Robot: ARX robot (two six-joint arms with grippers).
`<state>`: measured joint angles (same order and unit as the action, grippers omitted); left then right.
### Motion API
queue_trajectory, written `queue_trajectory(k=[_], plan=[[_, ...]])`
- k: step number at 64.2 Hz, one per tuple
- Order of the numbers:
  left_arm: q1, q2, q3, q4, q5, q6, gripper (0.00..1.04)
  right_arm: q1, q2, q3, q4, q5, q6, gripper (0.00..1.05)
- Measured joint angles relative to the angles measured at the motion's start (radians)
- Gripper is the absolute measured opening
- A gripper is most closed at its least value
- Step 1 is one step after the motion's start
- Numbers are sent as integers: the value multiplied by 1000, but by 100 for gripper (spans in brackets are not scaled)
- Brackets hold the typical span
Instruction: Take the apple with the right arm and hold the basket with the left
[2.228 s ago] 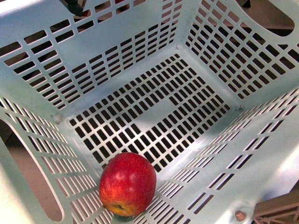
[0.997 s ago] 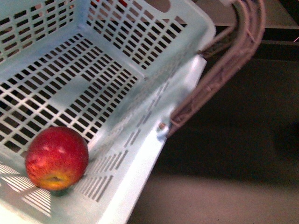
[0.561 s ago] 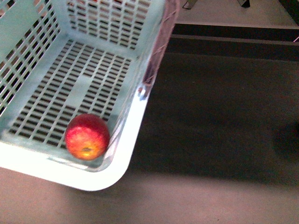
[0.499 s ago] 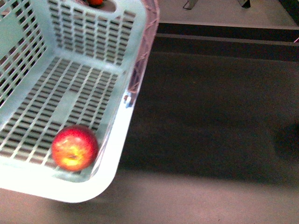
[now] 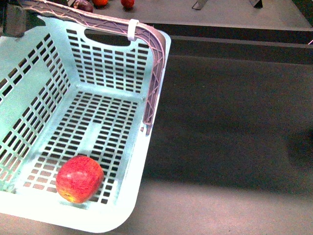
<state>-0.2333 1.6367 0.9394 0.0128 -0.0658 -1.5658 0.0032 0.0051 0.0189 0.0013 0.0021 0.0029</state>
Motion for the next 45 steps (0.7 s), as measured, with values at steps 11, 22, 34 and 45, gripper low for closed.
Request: queue_trajectory(k=[11, 22, 34, 45], plan=[[22, 27, -50, -31, 48, -10, 7, 0, 0, 0, 0, 0, 0, 96], [49, 8, -103, -26, 72, -10, 7, 0, 0, 0, 0, 0, 0, 96], [59, -32, -183, 38, 71, -21, 7, 0, 0, 0, 0, 0, 0, 96], [57, -60, -237, 80, 62, -45, 7, 0, 0, 0, 0, 0, 0, 96]])
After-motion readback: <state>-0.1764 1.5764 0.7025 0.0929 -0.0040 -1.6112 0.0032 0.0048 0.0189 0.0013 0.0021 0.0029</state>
